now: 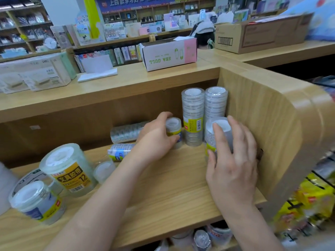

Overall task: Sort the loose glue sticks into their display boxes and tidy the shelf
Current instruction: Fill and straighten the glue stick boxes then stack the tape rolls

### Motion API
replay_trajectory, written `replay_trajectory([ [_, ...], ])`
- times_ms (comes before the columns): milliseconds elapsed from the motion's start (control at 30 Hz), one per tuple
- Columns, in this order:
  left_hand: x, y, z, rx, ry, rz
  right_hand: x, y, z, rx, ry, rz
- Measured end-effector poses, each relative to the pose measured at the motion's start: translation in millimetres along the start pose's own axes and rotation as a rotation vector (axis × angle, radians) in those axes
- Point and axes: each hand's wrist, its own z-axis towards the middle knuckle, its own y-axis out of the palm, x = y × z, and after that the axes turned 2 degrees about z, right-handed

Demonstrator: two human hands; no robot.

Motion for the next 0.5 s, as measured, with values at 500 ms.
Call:
replay_trajectory([
  [500,-54,-56,-39,-0.252,-0.072,0.398,-14,-2,-6,0.184,-0.225,0.208],
])
